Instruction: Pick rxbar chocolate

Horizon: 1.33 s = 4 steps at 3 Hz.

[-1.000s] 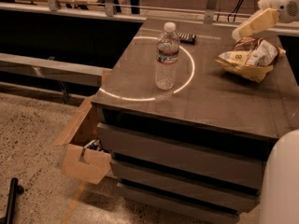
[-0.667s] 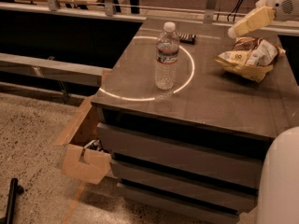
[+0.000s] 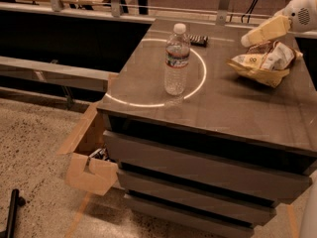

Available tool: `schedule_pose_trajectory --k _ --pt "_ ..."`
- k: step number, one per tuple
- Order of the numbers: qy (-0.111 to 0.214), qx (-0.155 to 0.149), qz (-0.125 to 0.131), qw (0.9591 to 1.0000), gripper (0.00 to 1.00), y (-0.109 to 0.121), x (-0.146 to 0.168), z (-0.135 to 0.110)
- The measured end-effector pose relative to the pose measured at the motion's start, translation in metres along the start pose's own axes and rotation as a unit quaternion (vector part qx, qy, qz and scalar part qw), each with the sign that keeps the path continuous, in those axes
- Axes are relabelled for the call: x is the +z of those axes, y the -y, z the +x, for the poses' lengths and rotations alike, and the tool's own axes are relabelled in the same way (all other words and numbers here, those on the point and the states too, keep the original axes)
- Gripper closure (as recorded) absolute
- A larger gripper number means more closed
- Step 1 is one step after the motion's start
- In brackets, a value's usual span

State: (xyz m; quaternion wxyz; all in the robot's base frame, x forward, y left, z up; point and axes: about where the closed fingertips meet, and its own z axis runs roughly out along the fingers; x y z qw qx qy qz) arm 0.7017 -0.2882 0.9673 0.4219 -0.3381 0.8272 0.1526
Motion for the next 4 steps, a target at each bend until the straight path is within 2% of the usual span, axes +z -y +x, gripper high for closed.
schedule_pose_trajectory --k 1,3,4 --pt "0.023 0.006 0.007 0.9997 0.00 -0.008 0.012 0.000" --pt "0.031 0.021 0.007 0.9993 0.00 -0.011 0.028 0.006" --pt "0.061 0.040 0.016 0.9972 0.00 -0.003 0.045 0.001"
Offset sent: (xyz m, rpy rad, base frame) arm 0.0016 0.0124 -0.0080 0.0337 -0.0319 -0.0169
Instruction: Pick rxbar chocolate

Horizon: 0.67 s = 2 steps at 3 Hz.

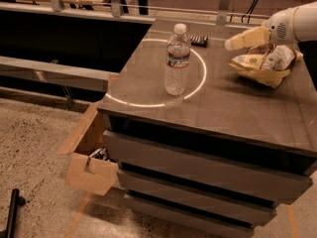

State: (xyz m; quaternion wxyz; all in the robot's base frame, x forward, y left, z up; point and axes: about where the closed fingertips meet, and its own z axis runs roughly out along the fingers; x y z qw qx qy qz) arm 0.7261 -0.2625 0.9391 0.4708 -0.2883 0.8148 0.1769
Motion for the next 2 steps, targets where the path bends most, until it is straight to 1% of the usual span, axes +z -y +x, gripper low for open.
schedule_pose_trajectory --k 1,2 --pt "0.042 0.006 0.030 0.9987 0.00 0.020 0.020 -0.012" --pt "0.055 0.007 0.048 0.9973 0.00 0.034 0.043 -0.019"
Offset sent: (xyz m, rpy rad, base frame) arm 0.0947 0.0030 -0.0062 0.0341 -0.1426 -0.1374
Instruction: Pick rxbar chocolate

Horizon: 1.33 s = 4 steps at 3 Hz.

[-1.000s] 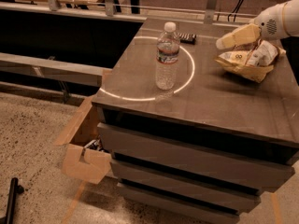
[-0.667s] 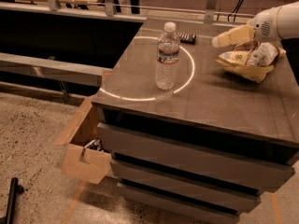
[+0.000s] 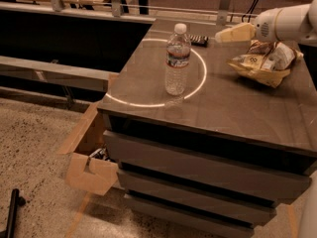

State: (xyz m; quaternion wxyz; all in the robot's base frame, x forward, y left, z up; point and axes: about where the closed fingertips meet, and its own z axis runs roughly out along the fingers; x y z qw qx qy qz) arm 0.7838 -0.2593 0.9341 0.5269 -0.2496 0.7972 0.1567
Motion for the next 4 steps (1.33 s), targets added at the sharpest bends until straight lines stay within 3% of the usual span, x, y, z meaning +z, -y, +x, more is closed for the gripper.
schedule_pose_trajectory --k 3,4 --pt "-0.023 -0.010 0.036 0.9990 0.00 0.014 0.063 0.010" --pt "-0.029 -0.013 0.031 0.9990 0.00 0.012 0.082 0.015"
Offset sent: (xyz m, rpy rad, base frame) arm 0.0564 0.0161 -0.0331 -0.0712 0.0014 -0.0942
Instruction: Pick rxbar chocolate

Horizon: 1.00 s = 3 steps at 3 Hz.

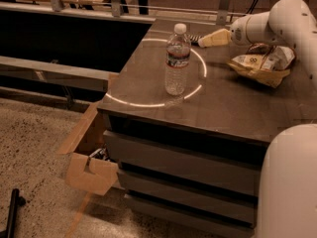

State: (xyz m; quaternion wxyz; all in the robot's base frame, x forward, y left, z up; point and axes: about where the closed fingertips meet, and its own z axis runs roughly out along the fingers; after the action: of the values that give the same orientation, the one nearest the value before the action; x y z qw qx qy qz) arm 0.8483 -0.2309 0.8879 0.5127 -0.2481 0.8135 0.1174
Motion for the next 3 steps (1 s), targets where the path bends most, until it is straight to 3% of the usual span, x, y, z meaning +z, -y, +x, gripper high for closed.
schedule_pose_trajectory --k 2,3 --pt "-0.011 -0.014 -0.055 0.9983 0.00 -0.016 0.030 0.005" --pt "-0.011 -0.019 -0.066 0.9976 0.00 -0.020 0.040 0.004"
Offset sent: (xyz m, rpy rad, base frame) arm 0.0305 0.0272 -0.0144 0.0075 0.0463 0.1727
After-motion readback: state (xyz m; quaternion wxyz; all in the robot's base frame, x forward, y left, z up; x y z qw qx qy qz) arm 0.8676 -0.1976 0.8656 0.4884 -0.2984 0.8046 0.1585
